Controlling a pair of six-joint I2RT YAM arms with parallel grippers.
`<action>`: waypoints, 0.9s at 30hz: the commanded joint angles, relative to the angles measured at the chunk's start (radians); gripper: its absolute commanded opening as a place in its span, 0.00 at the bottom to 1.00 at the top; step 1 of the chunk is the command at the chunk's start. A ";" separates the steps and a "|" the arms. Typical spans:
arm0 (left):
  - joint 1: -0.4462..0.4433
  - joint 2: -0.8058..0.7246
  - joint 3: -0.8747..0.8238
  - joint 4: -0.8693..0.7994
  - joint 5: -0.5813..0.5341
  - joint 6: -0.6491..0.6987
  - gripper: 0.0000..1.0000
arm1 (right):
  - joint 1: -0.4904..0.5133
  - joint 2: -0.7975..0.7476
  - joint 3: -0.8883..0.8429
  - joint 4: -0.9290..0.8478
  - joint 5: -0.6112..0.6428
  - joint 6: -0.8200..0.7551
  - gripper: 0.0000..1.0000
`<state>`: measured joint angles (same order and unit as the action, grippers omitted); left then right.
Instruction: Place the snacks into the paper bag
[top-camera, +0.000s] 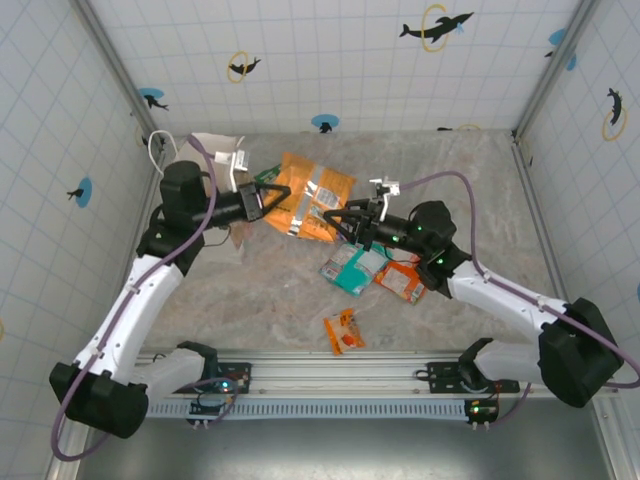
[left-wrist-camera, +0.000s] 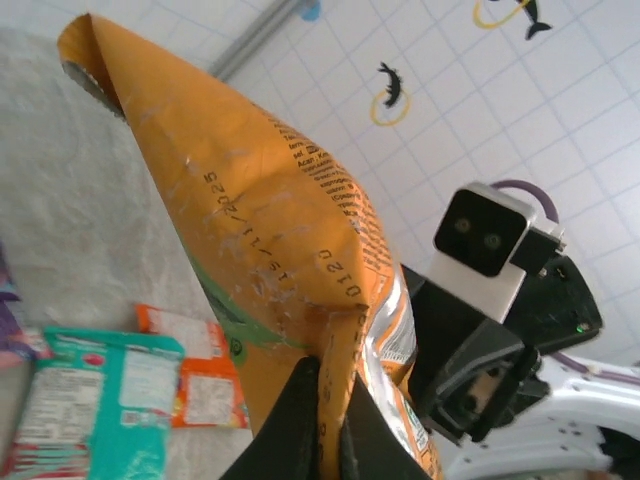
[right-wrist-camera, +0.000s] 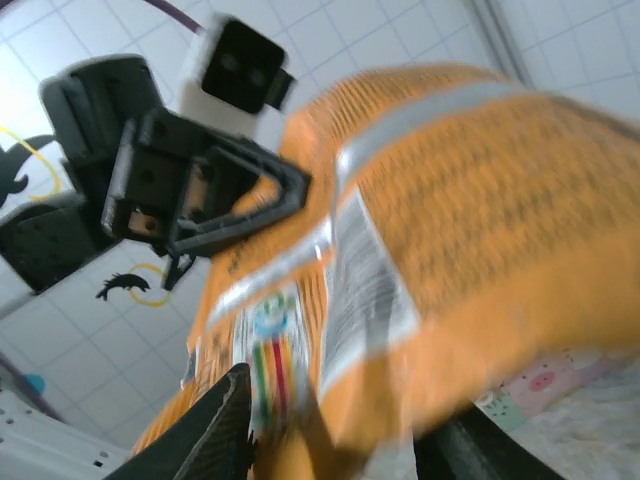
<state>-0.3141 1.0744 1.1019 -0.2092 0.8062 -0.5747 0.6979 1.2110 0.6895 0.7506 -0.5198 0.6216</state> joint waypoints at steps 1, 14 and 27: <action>-0.004 0.023 0.163 -0.221 -0.192 0.269 0.04 | -0.005 -0.053 -0.049 -0.046 0.081 -0.011 0.47; -0.005 0.144 0.575 -0.376 -0.703 0.748 0.00 | 0.036 -0.028 -0.070 -0.107 0.095 -0.031 0.47; -0.003 0.153 0.520 -0.188 -1.003 0.987 0.00 | 0.061 0.029 -0.050 -0.115 0.080 -0.037 0.46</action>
<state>-0.3153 1.2312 1.6436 -0.4778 -0.0841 0.3328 0.7494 1.2255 0.6250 0.6312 -0.4366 0.5953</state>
